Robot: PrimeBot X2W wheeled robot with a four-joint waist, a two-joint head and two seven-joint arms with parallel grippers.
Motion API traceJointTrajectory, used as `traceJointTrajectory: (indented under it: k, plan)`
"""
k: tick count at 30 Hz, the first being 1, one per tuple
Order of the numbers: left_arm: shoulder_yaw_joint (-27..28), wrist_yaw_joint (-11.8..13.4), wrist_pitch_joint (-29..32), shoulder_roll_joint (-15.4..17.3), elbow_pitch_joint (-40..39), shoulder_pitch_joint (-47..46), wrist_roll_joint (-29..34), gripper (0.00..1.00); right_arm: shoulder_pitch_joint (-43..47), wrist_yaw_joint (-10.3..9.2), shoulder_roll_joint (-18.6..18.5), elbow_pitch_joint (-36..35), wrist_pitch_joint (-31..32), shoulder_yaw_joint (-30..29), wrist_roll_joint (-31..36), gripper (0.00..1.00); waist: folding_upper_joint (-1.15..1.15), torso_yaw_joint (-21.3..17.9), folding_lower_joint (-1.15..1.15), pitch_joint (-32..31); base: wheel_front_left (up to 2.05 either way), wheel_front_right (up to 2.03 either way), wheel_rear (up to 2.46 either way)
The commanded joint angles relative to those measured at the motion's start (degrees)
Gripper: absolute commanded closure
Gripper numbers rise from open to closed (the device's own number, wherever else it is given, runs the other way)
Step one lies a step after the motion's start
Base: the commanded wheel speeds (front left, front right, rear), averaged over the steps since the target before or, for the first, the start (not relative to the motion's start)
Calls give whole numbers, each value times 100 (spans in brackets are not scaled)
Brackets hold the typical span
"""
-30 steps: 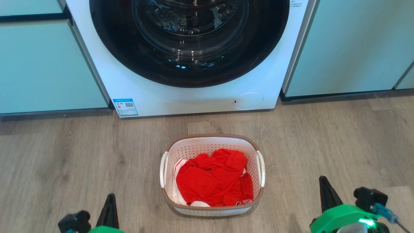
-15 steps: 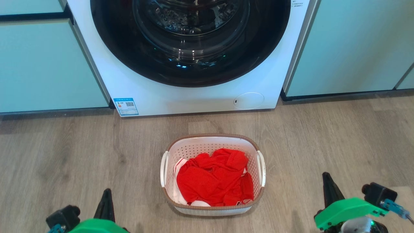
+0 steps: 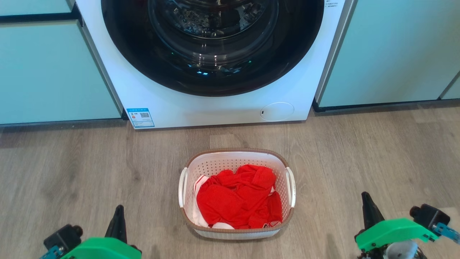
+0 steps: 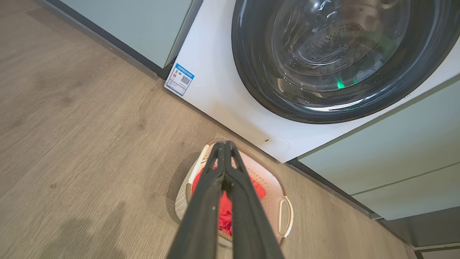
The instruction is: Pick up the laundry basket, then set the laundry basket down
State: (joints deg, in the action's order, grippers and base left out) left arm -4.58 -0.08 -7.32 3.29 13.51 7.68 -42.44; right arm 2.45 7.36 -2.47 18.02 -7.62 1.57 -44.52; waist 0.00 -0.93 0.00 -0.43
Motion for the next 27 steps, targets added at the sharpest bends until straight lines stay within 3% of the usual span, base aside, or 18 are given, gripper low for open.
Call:
traceJointTrajectory:
  k: [1, 27]
  plan:
    - [172, -66, 24, 60, -155, -308, -163, 100, -345, 6, -111, -209, 33, -13, -166, 100, 0, 2, 0, 1, 0, 0, 0]
    - [436, -295, 440, 65, -87, -669, -1839, 100, -514, 8, -137, -278, 444, -214, -1783, 100, 0, 33, 0, 21, 0, 0, 0]
